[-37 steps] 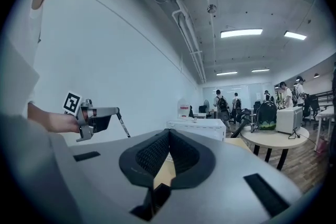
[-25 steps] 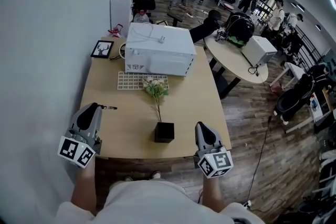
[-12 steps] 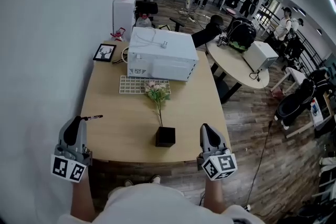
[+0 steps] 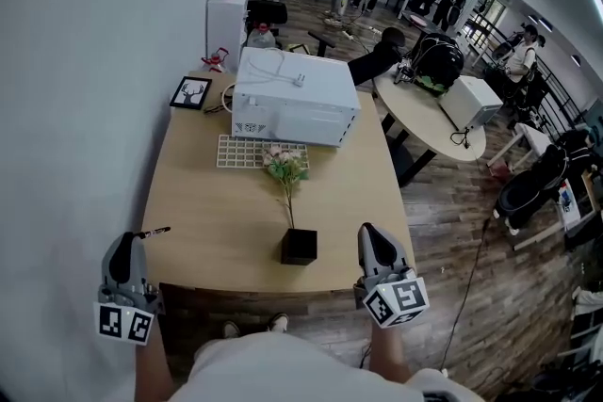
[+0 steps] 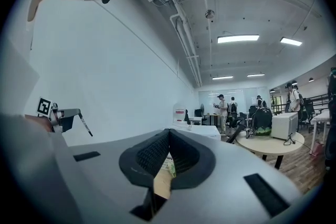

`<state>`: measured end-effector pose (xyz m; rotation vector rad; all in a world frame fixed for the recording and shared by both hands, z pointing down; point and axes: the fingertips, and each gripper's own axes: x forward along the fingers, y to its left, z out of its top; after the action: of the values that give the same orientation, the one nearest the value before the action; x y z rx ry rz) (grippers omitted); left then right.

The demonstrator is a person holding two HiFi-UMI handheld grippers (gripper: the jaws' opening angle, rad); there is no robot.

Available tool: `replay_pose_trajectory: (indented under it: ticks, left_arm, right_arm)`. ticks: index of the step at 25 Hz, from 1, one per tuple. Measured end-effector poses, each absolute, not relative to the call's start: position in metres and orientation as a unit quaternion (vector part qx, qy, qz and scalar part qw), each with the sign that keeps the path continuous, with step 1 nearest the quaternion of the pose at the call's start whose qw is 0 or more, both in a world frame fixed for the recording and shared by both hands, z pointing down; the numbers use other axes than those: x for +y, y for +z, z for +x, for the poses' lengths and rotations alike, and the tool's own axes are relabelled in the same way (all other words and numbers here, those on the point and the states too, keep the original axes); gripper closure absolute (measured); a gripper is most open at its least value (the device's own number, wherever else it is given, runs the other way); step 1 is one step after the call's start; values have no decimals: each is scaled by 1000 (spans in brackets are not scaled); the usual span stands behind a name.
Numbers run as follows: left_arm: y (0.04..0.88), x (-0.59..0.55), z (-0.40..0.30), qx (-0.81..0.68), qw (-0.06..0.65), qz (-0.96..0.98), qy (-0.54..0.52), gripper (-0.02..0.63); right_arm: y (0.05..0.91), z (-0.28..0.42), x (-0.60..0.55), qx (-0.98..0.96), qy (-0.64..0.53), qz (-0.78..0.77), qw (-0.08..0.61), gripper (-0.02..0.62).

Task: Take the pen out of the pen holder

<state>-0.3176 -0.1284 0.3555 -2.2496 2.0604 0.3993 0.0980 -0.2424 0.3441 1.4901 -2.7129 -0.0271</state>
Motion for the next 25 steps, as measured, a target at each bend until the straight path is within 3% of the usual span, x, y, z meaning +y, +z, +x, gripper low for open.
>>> replay_pose_trajectory:
  ticks: [25]
  left_arm:
    - [359,-151,-293,609,25,-782,130,552]
  right_arm:
    - [359,104,-203,-855,6,518,23,594]
